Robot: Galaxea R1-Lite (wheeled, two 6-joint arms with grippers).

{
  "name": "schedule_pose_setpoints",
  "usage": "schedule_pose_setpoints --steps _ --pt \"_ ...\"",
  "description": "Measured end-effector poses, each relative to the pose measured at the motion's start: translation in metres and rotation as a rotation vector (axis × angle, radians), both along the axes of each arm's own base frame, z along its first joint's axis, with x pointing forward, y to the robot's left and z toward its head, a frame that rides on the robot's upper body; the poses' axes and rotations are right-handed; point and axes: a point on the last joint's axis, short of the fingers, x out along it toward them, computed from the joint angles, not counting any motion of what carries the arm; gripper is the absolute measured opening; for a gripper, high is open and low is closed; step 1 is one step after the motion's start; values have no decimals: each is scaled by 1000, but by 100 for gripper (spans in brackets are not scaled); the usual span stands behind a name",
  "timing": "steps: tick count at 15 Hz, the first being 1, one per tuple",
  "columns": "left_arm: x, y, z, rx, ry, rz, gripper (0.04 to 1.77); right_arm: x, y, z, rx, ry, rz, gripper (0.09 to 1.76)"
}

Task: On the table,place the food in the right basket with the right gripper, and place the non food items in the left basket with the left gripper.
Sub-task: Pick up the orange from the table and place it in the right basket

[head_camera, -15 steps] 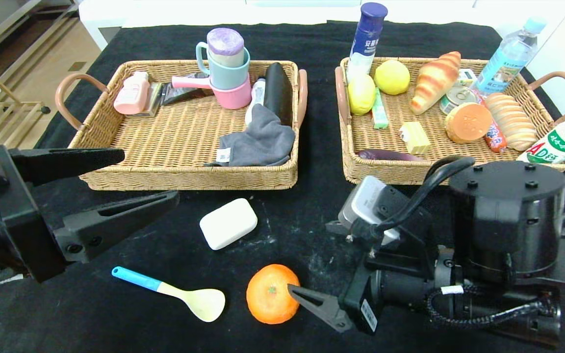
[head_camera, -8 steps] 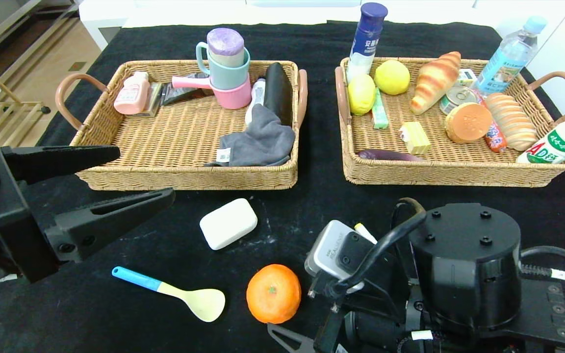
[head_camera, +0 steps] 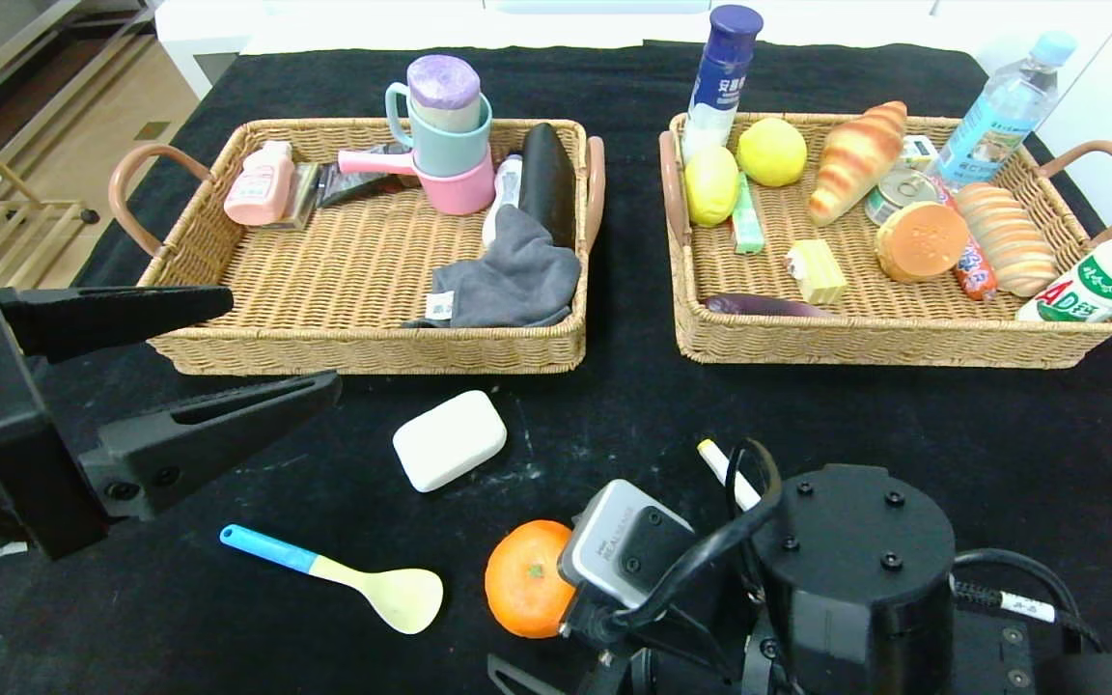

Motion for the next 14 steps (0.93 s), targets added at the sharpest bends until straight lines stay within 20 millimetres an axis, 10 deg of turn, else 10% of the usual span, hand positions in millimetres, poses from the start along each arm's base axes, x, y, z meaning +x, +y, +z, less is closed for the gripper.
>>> schedule_pose_setpoints --steps 14 --pt "-1 0 0 2 -2 -5 172 9 12 -19 -7 -5 -6 171"
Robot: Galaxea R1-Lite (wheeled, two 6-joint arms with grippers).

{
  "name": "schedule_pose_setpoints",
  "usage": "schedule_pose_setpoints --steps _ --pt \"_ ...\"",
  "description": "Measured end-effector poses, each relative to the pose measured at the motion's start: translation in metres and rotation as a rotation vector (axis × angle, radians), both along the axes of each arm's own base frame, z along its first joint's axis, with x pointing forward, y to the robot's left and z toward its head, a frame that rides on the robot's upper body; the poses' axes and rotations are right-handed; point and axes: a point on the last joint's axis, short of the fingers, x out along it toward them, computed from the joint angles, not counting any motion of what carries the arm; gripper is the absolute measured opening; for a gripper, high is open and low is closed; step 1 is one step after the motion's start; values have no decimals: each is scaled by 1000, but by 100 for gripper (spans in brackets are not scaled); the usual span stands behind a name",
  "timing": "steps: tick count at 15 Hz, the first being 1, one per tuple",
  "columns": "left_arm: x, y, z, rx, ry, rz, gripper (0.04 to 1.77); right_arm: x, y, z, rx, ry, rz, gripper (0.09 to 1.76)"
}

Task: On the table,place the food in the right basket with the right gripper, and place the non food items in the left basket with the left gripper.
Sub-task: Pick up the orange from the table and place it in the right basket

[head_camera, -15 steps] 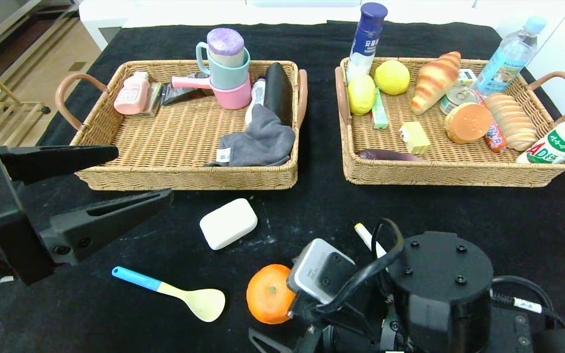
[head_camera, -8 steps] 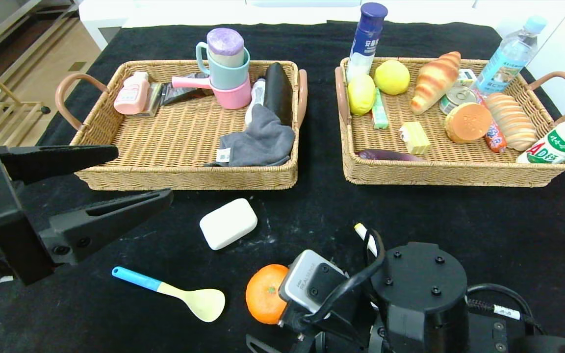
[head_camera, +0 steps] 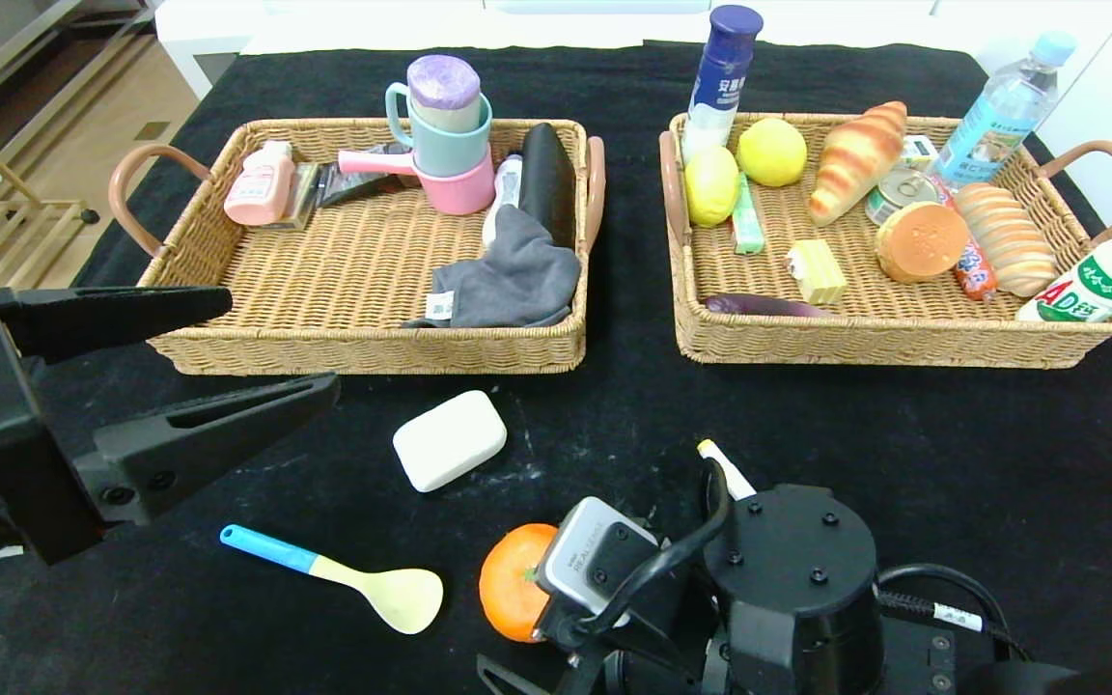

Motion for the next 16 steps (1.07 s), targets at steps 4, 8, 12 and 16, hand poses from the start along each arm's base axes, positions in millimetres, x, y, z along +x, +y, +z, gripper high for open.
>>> schedule_pose_setpoints --steps 4,8,12,16 --pt "0 0 0 1 1 0 172 5 4 -4 6 -5 -4 171" --pt "0 0 -1 2 2 -1 172 9 7 -9 8 -8 -10 171" --pt "1 -1 -1 2 5 -1 172 13 11 -11 12 -10 -11 171" --pt "1 0 -1 2 5 -1 172 14 14 -14 10 -9 -12 171"
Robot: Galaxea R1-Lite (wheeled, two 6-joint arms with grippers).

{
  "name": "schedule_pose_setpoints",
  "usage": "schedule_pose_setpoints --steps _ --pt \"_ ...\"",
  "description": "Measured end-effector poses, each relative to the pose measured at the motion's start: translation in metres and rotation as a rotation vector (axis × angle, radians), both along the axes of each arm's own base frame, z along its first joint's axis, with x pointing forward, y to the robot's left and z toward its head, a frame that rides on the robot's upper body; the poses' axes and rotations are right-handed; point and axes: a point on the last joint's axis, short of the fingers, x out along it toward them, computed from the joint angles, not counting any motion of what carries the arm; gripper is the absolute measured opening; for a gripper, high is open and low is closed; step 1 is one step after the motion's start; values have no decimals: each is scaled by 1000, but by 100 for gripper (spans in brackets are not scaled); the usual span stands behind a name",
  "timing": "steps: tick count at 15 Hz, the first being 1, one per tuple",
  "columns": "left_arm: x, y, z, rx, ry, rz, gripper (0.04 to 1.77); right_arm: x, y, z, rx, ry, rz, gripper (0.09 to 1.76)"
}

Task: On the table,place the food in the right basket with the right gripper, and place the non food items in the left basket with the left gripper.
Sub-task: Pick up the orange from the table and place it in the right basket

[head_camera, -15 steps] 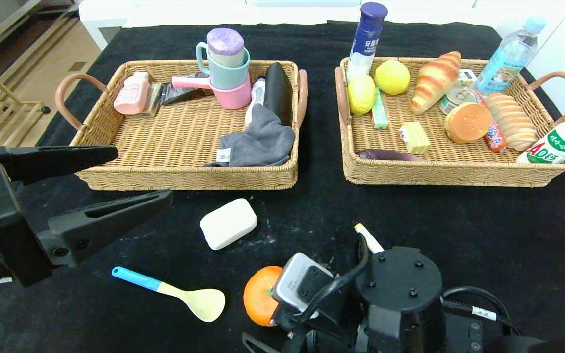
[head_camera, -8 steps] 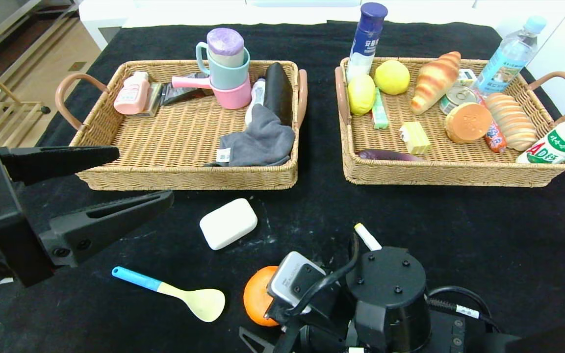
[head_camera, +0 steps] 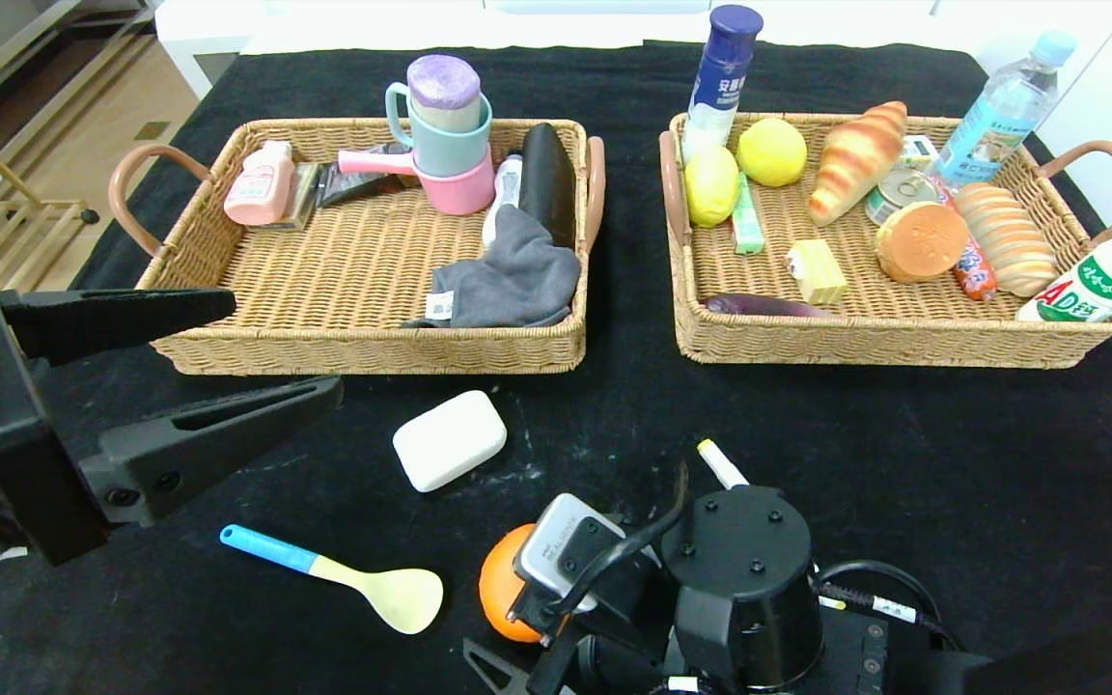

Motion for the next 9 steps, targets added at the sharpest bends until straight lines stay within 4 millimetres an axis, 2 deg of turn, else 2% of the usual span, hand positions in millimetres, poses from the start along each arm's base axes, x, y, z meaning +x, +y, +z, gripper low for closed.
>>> schedule_pose_setpoints --steps 2,3,9 --pt "0 0 0 0 0 0 172 0 0 0 4 -2 0 139" --pt "0 0 0 1 1 -1 172 0 1 0 5 -2 1 131" --pt "0 0 0 0 -1 0 172 0 1 0 3 0 0 127"
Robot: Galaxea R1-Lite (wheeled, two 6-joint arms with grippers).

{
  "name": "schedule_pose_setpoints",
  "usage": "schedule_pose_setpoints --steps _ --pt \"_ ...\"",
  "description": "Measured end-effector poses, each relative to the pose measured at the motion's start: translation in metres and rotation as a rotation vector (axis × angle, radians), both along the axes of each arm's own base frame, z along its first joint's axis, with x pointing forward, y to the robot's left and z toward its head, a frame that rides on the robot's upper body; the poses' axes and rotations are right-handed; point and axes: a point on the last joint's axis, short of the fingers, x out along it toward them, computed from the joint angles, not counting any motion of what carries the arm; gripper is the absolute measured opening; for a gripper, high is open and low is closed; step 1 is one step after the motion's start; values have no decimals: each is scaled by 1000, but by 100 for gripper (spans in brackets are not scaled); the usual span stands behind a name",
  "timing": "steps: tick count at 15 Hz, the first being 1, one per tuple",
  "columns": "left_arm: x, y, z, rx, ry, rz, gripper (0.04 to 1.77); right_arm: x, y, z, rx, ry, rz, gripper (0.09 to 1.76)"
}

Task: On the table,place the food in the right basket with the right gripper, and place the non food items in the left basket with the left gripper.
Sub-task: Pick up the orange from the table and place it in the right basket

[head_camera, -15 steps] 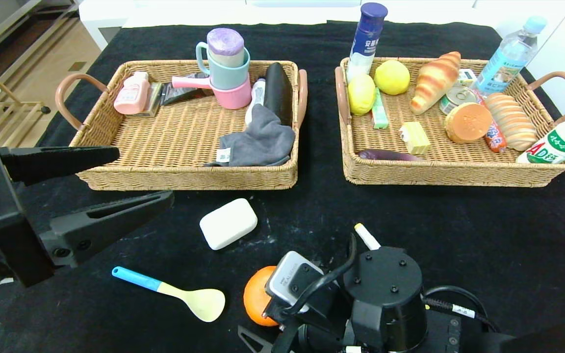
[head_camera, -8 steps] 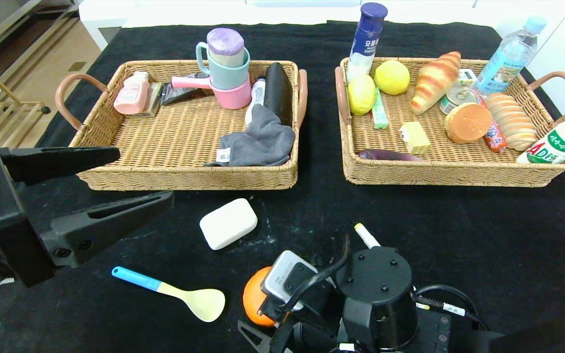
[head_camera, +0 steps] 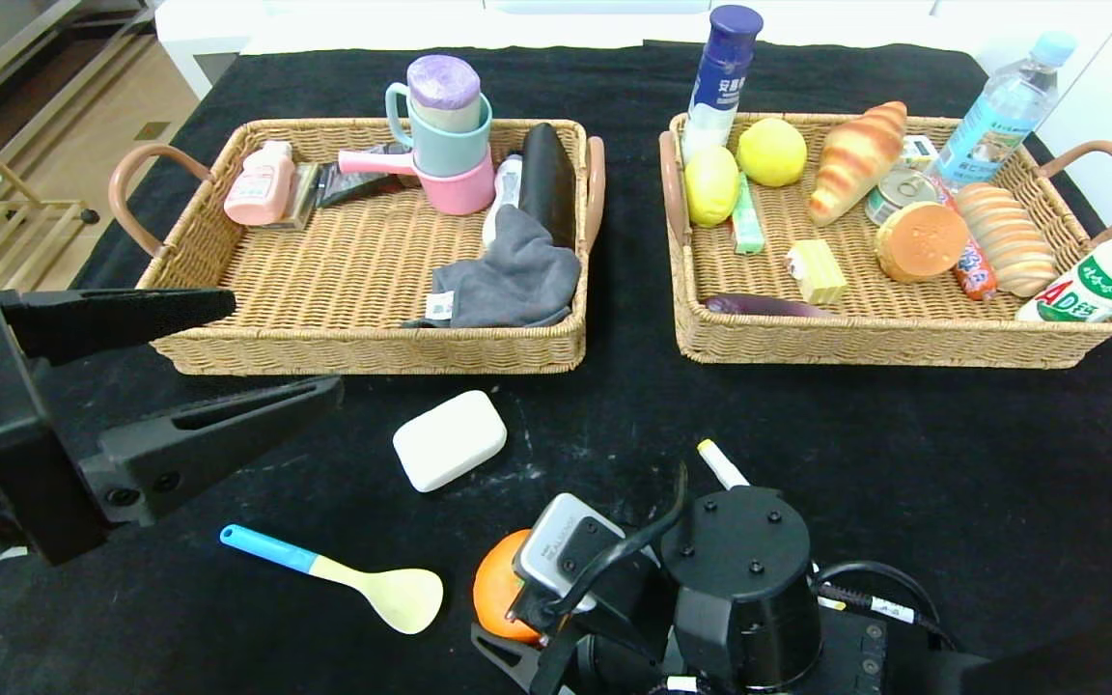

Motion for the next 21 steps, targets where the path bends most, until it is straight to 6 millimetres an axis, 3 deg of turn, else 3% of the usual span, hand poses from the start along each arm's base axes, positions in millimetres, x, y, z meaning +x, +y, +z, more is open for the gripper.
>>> schedule_pose_setpoints --steps 11,21 --pt "0 0 0 0 -1 1 172 8 -13 16 39 -19 -40 126" --pt "1 0 -1 3 3 -1 172 19 -54 79 121 -85 -142 125"
